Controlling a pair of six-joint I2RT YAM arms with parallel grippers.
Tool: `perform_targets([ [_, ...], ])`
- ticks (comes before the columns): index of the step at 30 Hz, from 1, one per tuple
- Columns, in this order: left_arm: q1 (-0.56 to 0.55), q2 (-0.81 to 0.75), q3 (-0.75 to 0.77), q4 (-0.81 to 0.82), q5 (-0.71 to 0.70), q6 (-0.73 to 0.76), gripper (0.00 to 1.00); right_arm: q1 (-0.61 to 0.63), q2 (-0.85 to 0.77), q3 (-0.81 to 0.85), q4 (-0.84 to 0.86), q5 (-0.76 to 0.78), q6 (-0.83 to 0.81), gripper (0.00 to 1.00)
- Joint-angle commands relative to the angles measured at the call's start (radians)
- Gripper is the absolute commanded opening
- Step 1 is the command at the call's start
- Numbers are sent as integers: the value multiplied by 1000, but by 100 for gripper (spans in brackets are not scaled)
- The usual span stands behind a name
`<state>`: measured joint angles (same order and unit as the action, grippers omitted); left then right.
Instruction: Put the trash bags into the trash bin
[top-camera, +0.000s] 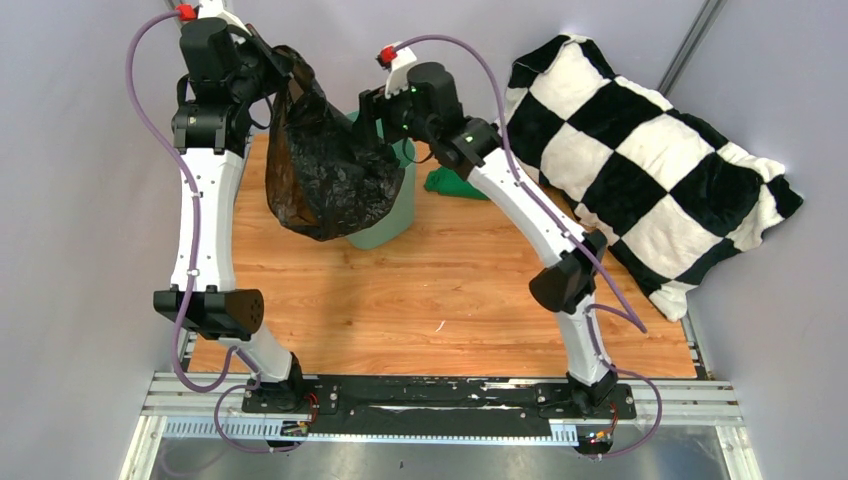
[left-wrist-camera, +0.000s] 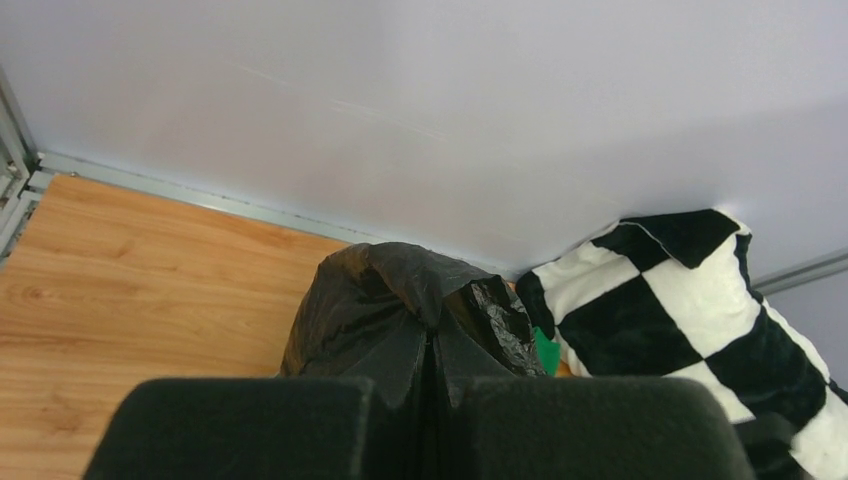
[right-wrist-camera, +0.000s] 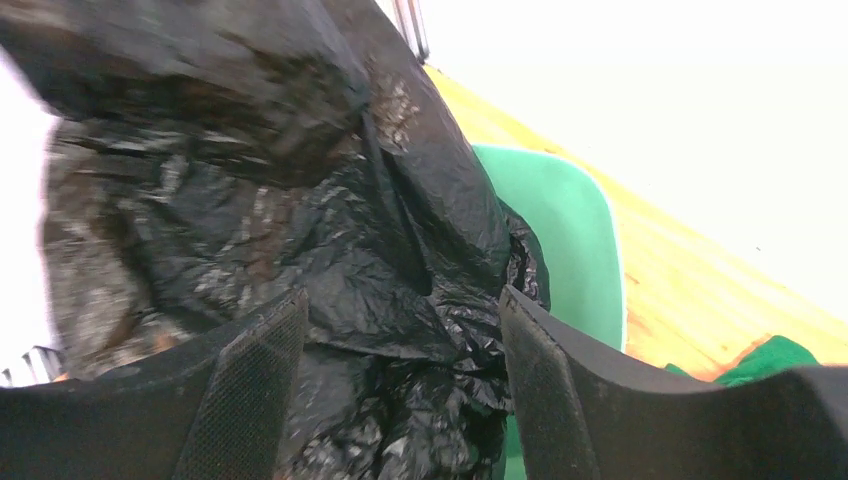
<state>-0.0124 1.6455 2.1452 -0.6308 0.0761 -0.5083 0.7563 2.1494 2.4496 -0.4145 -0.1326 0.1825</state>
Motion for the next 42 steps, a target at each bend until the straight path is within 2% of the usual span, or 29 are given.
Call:
perform_targets([
  [1,8,4,4,-4,-8,8,0,-6,-129,-77,-20,-43,-14,73],
  [7,8,7,0,-5,-14,7,0,46,-365,-433,-40,2,-12,78],
  [12,8,6,-13,-3,-11,5,0,72,-502,-695,-10,32,60,79],
  [17,8,0,-25,-3,-12,4,0,72,-491,-769,70,-80,174,77],
  [24,8,-12,-38,-4,-9,14,0,51,-445,-830,184,-74,290,70],
  [29,8,-18,-43,-3,-4,20,0,48,-405,-821,205,-76,330,51],
  [32,8,-23,-47,-3,-1,22,0,46,-398,-795,202,-68,329,28],
  [35,8,-27,-43,-3,7,24,0,42,-371,-680,149,-38,288,1],
  [42,8,-43,-62,-3,22,32,0,-22,-167,-312,52,-82,236,0],
])
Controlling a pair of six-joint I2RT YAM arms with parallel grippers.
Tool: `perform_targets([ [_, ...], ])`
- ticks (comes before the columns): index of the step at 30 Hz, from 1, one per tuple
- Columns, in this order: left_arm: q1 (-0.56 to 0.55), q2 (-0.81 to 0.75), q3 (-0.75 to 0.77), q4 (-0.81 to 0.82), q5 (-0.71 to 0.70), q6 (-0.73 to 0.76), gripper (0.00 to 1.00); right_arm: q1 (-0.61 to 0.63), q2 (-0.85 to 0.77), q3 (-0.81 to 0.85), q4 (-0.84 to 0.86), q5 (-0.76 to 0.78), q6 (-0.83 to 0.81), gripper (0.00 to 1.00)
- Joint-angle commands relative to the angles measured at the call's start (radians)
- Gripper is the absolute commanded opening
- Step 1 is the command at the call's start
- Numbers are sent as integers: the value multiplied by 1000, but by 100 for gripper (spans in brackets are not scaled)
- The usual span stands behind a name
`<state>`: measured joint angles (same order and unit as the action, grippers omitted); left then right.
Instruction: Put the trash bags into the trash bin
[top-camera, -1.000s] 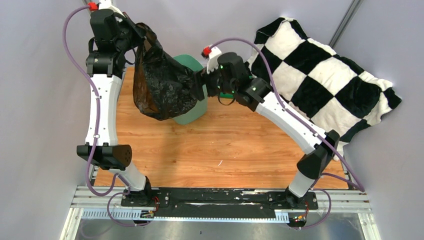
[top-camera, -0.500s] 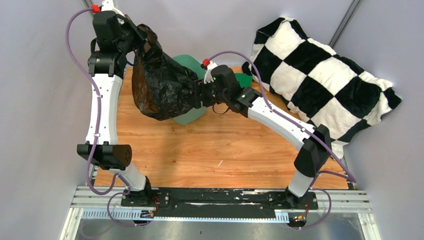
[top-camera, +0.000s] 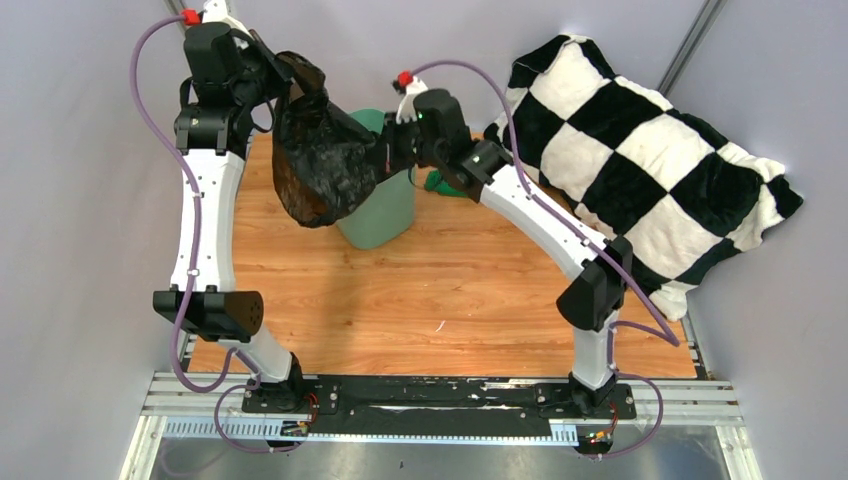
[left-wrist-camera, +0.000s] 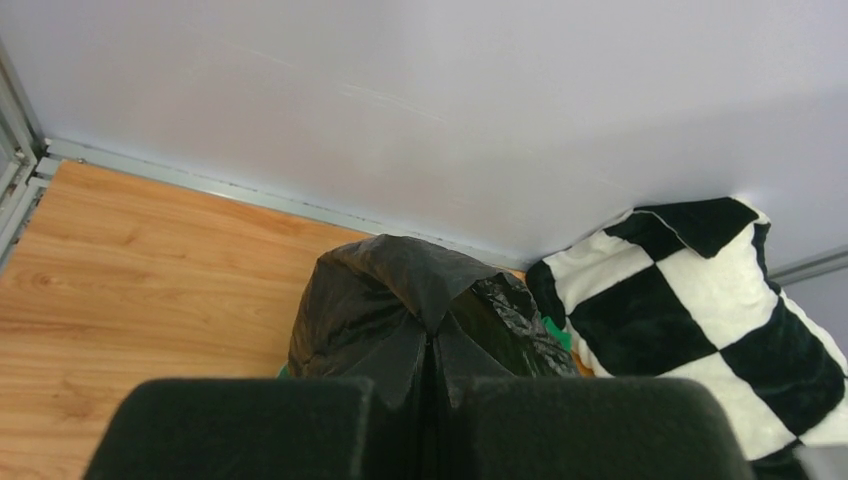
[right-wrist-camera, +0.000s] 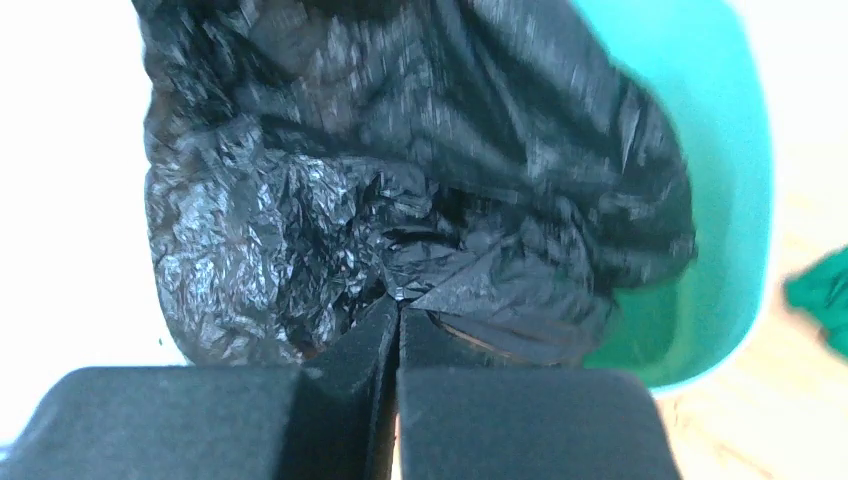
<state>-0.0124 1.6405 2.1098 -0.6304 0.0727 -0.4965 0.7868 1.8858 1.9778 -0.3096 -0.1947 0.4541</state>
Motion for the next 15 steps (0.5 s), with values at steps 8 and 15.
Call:
perform_targets([
  [8,7,-63,-99,7,28,20,0,-78,342,381,-149,-33,-69,0],
  [15,7,-69,-147,31,20,19,0,-75,319,366,-174,-19,-78,19],
])
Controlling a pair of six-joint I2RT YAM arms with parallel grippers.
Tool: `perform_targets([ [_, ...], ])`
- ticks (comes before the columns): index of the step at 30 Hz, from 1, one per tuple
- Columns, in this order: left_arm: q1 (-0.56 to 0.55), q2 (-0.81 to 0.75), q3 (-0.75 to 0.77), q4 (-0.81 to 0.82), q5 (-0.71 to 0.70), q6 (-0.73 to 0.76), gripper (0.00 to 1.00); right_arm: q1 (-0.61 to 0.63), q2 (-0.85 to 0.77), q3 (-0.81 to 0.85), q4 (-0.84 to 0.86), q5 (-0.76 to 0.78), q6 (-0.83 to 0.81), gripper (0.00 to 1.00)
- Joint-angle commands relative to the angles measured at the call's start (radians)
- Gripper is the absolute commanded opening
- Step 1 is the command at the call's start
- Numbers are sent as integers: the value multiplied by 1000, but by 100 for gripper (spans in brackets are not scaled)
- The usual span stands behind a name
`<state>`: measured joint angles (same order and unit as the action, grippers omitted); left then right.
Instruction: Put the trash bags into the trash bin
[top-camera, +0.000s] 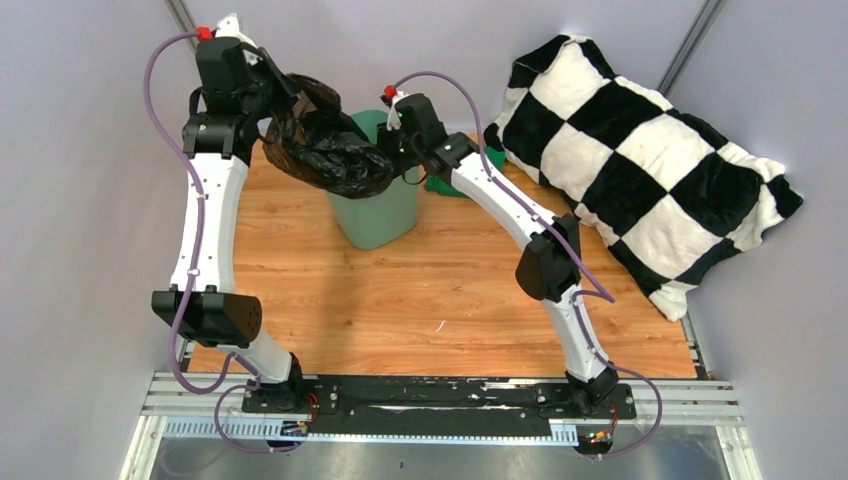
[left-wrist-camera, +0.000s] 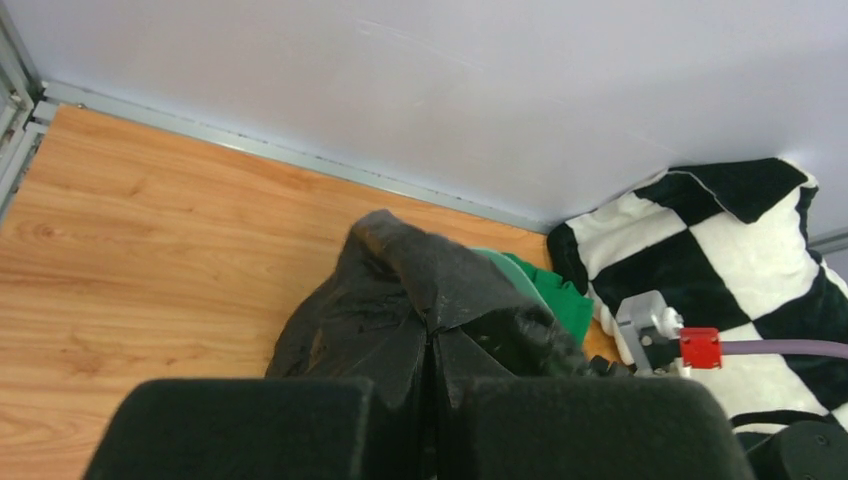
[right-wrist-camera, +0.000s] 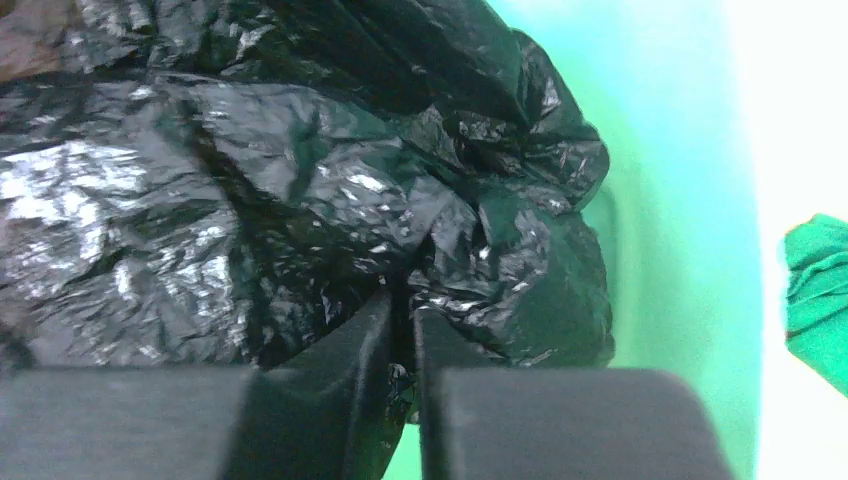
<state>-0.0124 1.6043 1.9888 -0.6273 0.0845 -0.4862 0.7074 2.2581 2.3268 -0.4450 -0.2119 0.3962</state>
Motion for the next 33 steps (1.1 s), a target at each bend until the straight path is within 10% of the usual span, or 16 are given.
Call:
perform_targets([
  [1,7,-35,-36,36,8,8,0,4,-68,20,-38,-1,-23,25],
  [13,6,4,-114,119,27,-25,0,6,-194,36,-42,-2,-22,63],
  [25,-6,41,-188,163,41,-26,0,-18,-287,-54,-163,245,-249,80],
  [33,-32,45,-278,214,31,-29,0,-56,-193,-29,-271,134,-254,79],
])
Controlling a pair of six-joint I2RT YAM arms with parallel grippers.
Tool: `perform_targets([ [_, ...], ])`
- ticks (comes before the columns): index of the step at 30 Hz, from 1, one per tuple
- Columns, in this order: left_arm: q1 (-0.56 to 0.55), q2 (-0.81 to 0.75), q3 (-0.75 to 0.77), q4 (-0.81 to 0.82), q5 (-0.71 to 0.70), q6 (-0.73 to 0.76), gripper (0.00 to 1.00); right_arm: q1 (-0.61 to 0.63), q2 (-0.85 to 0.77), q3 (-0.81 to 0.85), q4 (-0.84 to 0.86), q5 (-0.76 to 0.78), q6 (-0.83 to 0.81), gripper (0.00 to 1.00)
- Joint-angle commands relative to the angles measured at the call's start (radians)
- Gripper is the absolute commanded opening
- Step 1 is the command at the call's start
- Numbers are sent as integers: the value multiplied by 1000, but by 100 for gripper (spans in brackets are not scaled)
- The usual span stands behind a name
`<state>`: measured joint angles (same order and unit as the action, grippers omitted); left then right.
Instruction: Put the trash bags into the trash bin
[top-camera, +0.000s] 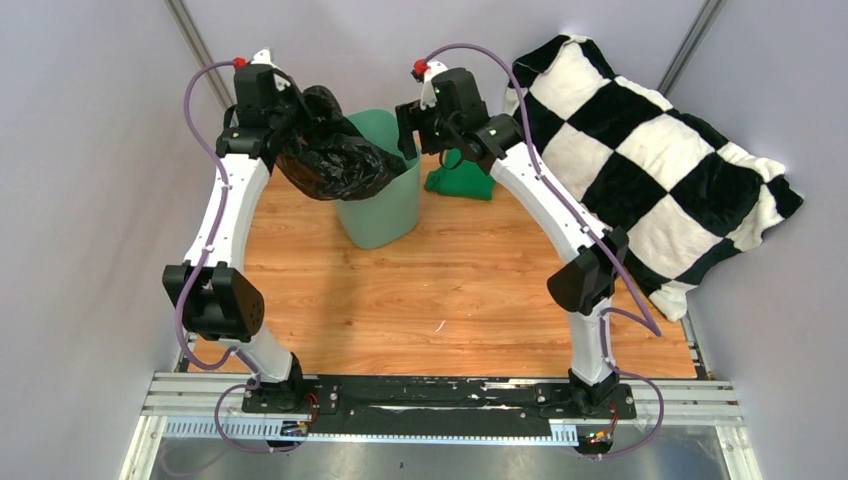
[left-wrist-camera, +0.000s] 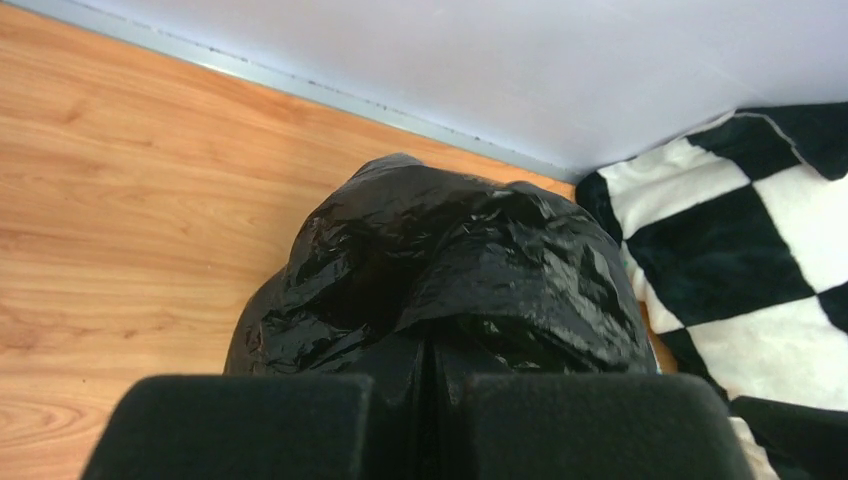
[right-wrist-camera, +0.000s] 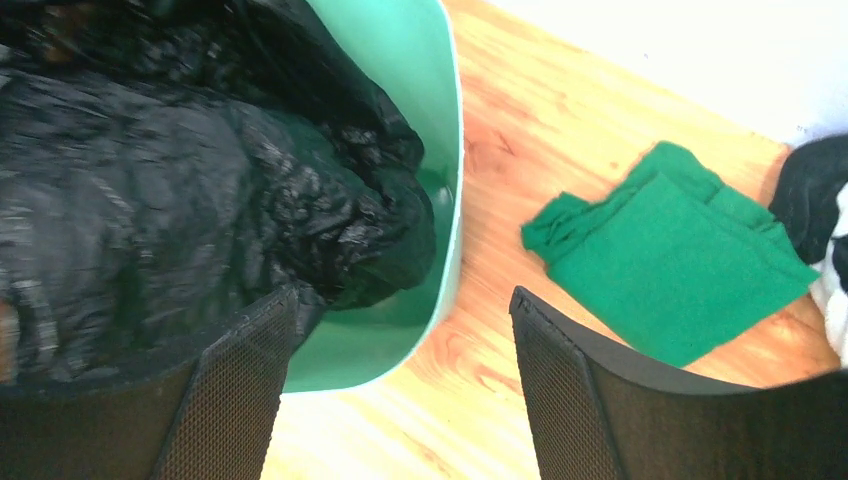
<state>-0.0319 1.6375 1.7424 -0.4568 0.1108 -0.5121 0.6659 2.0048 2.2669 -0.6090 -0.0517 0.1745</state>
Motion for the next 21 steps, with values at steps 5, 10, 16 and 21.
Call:
perform_targets([
  [5,-33,5,-34,36,3,4,0,-13,117,65,-151,-25,1,61],
  [10,-55,-22,-21,10,13,9,0,-1,109,58,-171,10,25,32],
  [16,-102,-69,-18,-36,25,7,0,2,66,83,-292,87,66,0],
  [21,-164,-127,-45,-52,48,-4,0,11,-46,-35,-355,138,93,0],
])
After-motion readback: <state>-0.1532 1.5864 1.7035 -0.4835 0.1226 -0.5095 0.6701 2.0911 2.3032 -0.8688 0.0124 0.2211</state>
